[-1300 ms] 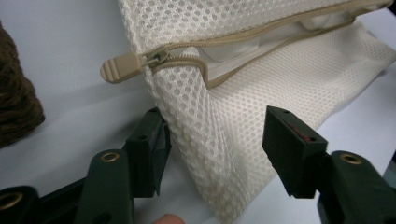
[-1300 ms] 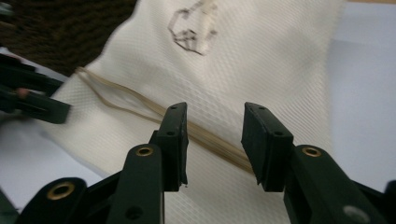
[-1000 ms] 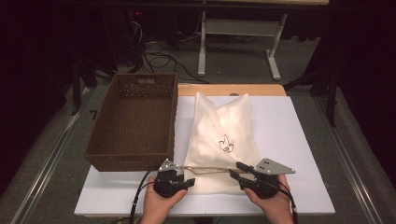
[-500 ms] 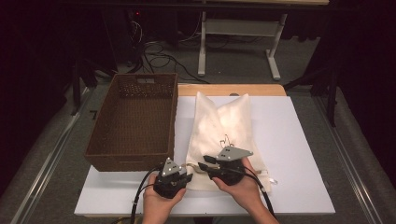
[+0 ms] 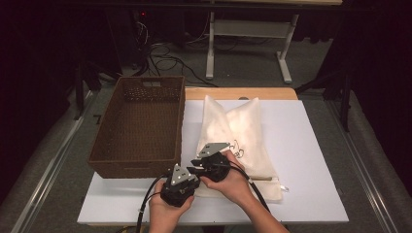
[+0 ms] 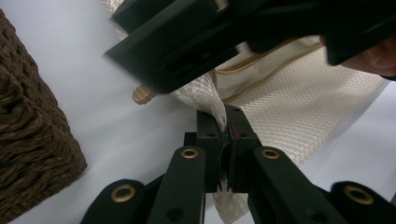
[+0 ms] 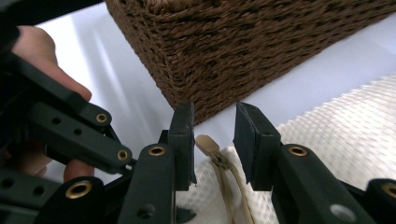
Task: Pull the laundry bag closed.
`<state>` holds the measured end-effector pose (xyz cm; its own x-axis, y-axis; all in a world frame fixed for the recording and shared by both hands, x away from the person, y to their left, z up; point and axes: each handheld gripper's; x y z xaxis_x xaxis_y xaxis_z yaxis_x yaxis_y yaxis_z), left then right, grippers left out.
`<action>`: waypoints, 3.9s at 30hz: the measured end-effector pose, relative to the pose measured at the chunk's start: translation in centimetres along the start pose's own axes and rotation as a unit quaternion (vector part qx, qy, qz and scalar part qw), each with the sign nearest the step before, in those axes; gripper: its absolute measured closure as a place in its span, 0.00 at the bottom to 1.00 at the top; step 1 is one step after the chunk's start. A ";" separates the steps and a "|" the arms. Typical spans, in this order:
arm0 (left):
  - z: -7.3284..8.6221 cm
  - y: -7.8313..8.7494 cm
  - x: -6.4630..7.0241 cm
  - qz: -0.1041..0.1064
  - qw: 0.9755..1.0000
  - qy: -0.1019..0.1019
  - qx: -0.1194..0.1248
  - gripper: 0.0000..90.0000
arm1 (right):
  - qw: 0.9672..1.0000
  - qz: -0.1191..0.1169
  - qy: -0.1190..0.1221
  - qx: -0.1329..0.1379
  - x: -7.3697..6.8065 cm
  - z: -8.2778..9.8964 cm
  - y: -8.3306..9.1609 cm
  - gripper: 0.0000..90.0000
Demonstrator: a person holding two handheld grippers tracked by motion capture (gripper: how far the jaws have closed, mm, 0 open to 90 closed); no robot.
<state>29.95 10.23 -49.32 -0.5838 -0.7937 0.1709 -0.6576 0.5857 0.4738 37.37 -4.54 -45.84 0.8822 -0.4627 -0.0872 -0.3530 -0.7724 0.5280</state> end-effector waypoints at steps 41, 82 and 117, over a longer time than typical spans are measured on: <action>-0.1 0.1 0.2 0.005 1.000 -0.008 0.005 0.96 | 0.996 0.007 -0.087 0.028 1.5 2.1 2.3 0.90; 0.1 0.0 0.3 0.005 1.000 -0.010 0.007 0.96 | 0.966 0.015 -0.257 0.031 2.9 2.3 2.9 0.80; 0.3 -0.2 0.4 0.000 1.000 -0.020 0.004 0.95 | 0.938 -0.015 -0.346 0.016 2.5 2.8 2.4 0.97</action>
<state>29.70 9.85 -49.57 -0.6028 -0.7862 0.1359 -0.6609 0.5874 0.4670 37.83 -8.76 -47.20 0.4819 -0.6042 -0.6346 -0.3505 -0.7967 0.4924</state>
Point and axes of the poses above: each handheld gripper's, and its own axes: y roughly backward along the jaws, z roughly out of its underside, x roughly to its right, and after that the axes turned 10 degrees about x, right-handed
